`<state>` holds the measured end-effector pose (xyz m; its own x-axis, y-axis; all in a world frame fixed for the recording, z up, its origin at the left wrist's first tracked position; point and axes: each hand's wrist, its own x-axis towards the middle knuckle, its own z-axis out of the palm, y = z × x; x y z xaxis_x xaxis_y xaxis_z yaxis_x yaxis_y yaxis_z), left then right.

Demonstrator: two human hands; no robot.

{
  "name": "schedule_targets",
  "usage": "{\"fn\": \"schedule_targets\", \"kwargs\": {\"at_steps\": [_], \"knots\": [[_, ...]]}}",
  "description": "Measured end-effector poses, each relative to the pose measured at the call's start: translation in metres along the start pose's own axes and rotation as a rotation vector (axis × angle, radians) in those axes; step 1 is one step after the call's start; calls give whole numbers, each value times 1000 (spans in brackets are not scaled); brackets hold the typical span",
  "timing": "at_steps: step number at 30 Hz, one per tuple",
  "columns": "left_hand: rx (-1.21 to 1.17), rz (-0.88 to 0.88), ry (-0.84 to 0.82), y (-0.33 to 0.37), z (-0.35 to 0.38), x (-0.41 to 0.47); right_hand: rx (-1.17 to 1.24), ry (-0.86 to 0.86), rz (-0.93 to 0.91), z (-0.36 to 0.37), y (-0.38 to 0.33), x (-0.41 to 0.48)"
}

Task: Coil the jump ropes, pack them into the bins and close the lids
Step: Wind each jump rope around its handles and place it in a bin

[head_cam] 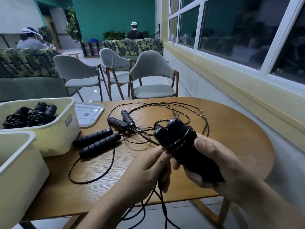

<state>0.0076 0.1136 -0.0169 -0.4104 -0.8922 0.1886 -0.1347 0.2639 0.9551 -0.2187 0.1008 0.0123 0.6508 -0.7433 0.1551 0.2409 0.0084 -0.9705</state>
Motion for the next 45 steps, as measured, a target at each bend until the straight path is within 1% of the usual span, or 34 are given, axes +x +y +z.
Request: {"fn": "schedule_targets", "kwargs": {"at_steps": [1,3,6,9,12,17,22,26,31,35,38,42,45], "knots": [[39,11,-18,0,-1,0,1,5,-14,2,0,0],[87,-19,-12,1,-1,2,-10,67,-30,5,2,1],[83,-40,-44,3,-3,1,-47,133,-34,4,2,1],[101,-72,-72,6,-3,-1,-35,219,-34,0,2,1],[139,-74,-99,8,0,-3,-115,271,-12,0,3,3],[157,-73,-45,2,3,-2,-309,375,34,4,7,7],[166,-104,5,-9,7,1,-229,424,52,1,10,9],[155,-117,61,-13,6,2,-199,501,7,-4,12,11],[78,-136,114,-14,9,2,-185,499,-17,-11,12,10],[164,-119,108,-15,8,1,-201,489,-31,-11,15,10],[236,-91,138,-17,8,1,-212,485,-39,-10,15,10],[185,-59,120,-15,6,-1,-214,494,-48,-10,15,10],[210,-61,104,-16,1,0,-223,510,-52,-10,15,9]]}}
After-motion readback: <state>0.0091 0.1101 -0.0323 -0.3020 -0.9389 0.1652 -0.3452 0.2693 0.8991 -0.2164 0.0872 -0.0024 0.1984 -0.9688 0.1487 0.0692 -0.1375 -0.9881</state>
